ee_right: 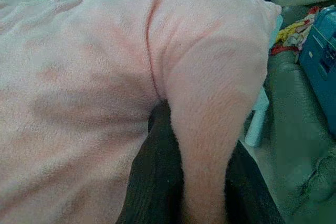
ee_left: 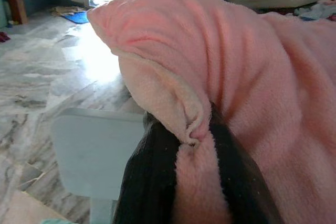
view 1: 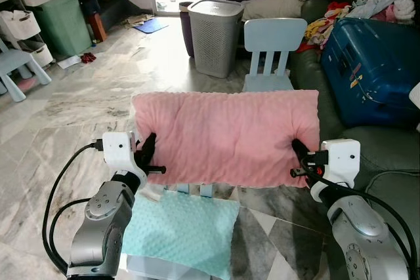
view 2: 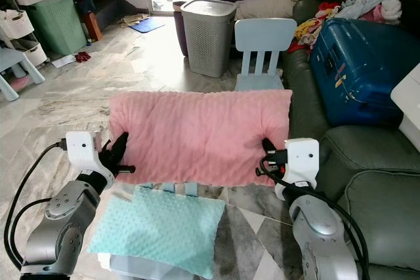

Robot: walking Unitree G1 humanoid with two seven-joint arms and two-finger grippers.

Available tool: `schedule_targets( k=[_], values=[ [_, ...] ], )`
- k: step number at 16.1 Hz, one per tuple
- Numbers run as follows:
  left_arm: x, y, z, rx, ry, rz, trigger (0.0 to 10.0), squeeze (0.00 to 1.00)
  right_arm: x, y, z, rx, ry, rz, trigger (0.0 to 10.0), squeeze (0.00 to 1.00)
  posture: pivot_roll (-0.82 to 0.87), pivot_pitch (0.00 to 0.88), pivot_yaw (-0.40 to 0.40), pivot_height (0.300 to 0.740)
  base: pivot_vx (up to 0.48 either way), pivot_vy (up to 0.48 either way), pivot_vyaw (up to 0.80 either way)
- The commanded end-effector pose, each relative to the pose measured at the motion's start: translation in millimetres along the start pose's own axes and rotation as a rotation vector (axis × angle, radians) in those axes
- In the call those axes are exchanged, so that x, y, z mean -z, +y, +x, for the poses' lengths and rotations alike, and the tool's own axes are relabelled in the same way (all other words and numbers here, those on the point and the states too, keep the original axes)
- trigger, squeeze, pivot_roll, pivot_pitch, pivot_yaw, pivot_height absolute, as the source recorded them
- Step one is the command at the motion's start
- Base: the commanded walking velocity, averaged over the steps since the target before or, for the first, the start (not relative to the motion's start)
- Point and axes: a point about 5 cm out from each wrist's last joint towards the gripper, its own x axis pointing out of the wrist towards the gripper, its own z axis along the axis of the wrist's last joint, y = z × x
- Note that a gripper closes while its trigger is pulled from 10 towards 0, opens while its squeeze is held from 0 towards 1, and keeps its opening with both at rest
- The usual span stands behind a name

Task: Move the pillow to the sofa

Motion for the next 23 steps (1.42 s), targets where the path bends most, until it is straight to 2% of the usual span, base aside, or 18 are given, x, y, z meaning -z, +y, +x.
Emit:
schedule_targets(
  k=[1,23],
  values=[
    [-8.8,-2.9,0.6,0.017,-0.027,0.014,10.0,0.0,-8.8,1.0,-1.1,0.004,-0.034,-0.005,10.0,0.0,-0.19,0.0,0.033,0.74,0.0,0.0,0.0],
    [-5.2,-7.9,0.7,0.047,-0.015,0.01,10.0,0.0,-9.4,-0.7,-0.4,0.013,-0.036,-0.005,10.0,0.0,-0.2,0.0,0.031,0.74,0.0,0.0,0.0]
  ],
)
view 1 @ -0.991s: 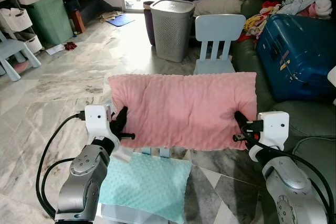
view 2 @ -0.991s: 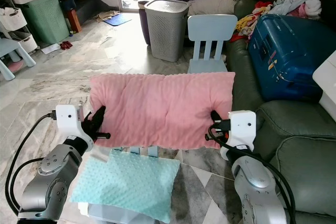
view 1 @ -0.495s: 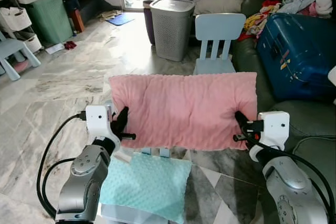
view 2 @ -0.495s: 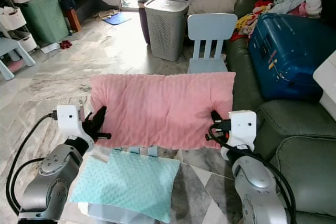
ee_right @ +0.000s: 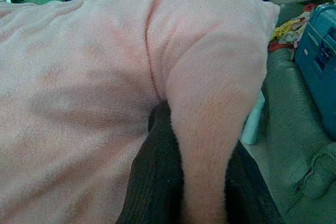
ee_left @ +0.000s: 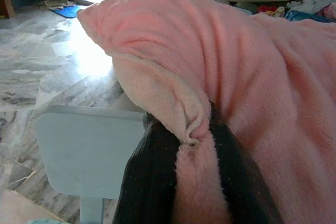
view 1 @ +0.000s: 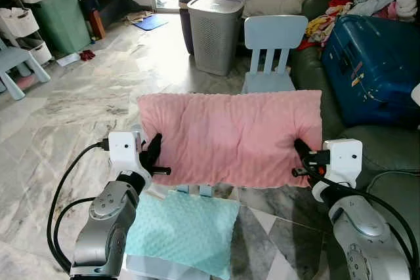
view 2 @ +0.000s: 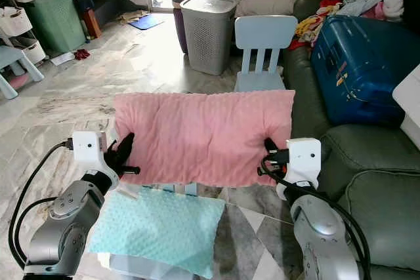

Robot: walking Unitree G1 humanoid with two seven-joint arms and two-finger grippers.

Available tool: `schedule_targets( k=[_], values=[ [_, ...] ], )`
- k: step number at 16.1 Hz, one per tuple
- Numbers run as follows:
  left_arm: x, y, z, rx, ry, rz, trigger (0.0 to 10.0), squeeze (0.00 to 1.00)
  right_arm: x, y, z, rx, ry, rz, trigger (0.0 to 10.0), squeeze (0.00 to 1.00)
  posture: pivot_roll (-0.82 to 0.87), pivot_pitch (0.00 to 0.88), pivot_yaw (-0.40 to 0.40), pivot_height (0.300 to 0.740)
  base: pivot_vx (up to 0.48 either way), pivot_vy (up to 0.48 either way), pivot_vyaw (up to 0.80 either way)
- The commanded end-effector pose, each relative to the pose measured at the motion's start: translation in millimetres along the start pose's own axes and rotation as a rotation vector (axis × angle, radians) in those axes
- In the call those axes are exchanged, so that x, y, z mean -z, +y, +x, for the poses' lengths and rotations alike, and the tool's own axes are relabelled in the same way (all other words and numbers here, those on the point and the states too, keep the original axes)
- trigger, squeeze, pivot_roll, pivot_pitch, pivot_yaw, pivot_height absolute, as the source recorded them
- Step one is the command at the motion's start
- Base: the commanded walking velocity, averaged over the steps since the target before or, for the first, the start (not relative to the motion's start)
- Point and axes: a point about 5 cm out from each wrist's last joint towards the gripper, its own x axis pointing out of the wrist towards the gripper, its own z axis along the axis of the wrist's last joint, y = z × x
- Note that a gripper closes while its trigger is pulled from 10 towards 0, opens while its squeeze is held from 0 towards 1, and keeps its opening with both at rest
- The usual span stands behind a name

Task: Move the pillow to the sofa

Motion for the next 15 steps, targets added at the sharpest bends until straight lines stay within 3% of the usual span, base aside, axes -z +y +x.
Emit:
schedule_targets(
  k=[1,3,9,15],
  values=[
    [-7.8,-2.0,-0.1,0.022,-0.03,0.019,10.0,0.0,-7.7,0.9,0.0,-0.004,-0.031,0.0,10.0,0.0,-0.2,0.0,0.031,0.74,0.0,0.0,0.0],
    [-7.4,-2.6,-0.1,0.025,-0.029,0.018,10.0,0.0,-7.4,1.0,0.0,-0.003,-0.03,0.005,10.0,0.0,-0.2,0.0,0.032,0.74,0.0,0.0,0.0],
    [-6.1,-2.9,-0.4,0.024,-0.024,0.012,10.0,0.0,-6.5,1.0,-0.5,-0.001,-0.024,0.009,10.0,0.0,-0.2,0.0,0.033,0.74,0.0,0.0,-0.68],
    [-4.0,-5.2,0.1,0.036,-0.02,0.004,10.0,0.0,-7.2,0.0,0.2,-0.006,-0.026,-0.001,10.0,0.0,-0.2,0.0,0.028,0.74,0.0,0.0,0.0]
  ],
)
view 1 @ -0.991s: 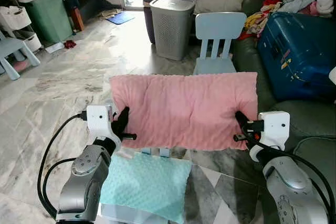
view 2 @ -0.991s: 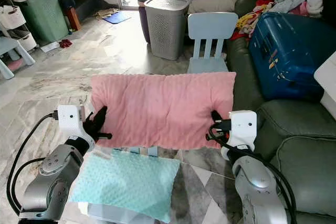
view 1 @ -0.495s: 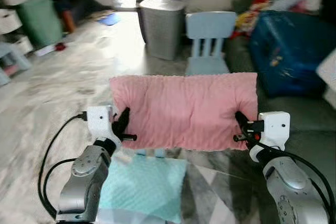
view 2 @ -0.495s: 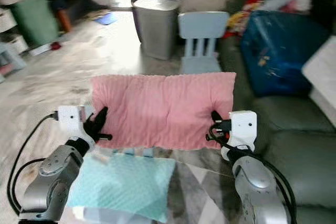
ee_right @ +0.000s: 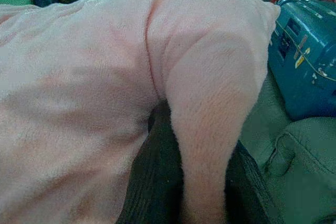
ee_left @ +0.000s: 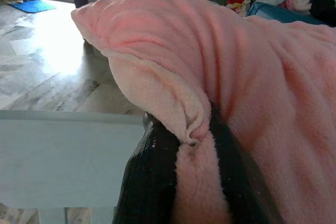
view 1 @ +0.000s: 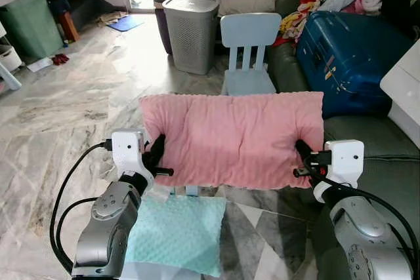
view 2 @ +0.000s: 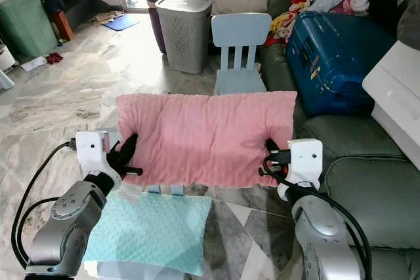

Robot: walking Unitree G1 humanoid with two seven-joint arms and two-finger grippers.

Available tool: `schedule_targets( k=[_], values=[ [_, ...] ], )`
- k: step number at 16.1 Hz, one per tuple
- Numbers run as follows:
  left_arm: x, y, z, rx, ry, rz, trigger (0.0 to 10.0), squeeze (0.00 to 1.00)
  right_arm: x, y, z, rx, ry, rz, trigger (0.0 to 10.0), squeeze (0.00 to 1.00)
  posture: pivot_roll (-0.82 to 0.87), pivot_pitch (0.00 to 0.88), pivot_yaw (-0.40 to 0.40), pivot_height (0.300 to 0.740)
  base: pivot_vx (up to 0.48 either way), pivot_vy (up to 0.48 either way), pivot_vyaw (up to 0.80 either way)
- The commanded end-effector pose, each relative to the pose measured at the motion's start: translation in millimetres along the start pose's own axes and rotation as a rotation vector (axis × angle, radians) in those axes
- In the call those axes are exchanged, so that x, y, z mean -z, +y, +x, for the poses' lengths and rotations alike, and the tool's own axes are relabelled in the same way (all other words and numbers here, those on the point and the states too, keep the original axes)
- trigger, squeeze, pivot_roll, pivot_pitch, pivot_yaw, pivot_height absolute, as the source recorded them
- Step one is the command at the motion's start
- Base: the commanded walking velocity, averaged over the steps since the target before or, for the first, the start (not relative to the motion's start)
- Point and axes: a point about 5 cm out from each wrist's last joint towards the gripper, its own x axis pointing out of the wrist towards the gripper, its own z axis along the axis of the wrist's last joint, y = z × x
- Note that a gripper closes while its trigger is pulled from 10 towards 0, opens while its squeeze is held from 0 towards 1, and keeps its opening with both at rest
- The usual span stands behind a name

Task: Move the pillow to the sofa

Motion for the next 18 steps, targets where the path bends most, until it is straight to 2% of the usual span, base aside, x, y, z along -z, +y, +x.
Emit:
schedule_targets(
  k=[1,18],
  values=[
    [-5.4,-1.3,0.0,0.011,-0.025,0.006,10.0,0.0,-8.5,1.8,1.4,-0.013,-0.035,-0.005,10.0,0.0,-0.2,0.0,0.027,0.74,0.0,0.0,0.0],
    [-4.5,-1.6,0.5,0.002,-0.024,0.004,10.0,0.0,-7.6,0.8,0.9,-0.014,-0.026,-0.007,10.0,0.0,-0.21,0.0,0.025,0.74,0.0,0.0,0.0]
  ],
)
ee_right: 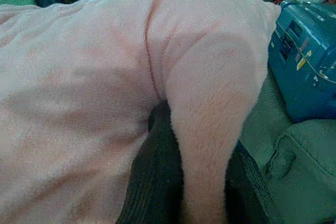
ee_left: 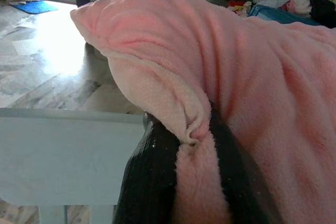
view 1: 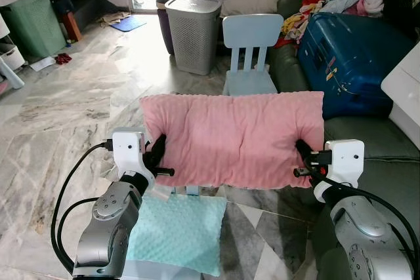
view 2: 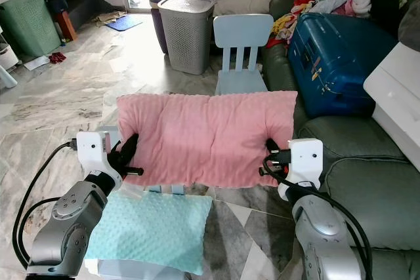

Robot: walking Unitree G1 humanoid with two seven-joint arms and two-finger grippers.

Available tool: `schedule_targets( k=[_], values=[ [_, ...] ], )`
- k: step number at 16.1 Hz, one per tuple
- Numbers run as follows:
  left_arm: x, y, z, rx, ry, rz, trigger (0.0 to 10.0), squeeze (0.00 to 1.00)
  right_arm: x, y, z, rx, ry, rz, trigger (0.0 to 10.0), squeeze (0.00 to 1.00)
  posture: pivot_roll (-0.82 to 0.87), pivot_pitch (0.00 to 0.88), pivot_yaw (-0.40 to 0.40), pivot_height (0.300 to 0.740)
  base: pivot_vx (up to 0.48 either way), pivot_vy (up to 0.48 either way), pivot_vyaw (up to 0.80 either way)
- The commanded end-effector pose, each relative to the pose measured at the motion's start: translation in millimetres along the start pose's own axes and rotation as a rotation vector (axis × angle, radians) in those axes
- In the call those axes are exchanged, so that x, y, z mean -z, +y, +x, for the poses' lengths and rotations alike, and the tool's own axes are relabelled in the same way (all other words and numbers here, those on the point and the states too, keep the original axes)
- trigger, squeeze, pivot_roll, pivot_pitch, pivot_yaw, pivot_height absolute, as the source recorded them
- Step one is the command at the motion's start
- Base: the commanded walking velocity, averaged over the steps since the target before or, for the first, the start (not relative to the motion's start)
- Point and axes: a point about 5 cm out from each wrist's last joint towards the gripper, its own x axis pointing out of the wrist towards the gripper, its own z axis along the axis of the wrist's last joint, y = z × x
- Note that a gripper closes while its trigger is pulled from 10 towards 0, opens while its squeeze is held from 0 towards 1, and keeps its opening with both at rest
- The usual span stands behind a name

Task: Move the pillow to the sofa

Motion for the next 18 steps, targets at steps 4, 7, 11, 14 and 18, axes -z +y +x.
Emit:
schedule_targets(
  k=[4,7,11,14,18],
  values=[
    [-3.3,-0.4,0.3,0.0,-0.017,-0.006,10.0,0.0,-6.8,1.1,0.2,-0.01,-0.026,-0.004,10.0,0.0,-0.21,0.0,0.027,0.74,-0.062,0.19,0.0],
    [-3.4,0.1,0.6,-0.001,-0.016,-0.008,10.0,0.0,-6.7,1.3,-0.1,-0.009,-0.025,-0.003,10.0,0.0,-0.21,0.0,0.027,0.74,-0.245,0.416,0.0],
    [-3.3,0.3,0.8,0.0,-0.014,-0.007,10.0,0.0,-6.6,1.5,0.0,-0.008,-0.026,-0.002,10.0,0.0,-0.21,0.0,0.028,0.74,-0.243,0.416,0.0],
    [-3.4,-0.1,1.1,0.002,-0.013,-0.007,10.0,0.0,-6.4,1.8,0.0,-0.009,-0.026,-0.002,10.0,0.0,-0.21,0.0,0.029,0.74,-0.241,0.417,0.0],
    [-3.7,0.1,1.6,-0.001,-0.01,-0.013,10.0,0.0,-6.5,2.1,-0.2,-0.009,-0.026,-0.001,10.0,0.0,-0.21,0.0,0.029,0.74,-0.182,0.42,0.0]
  ],
)
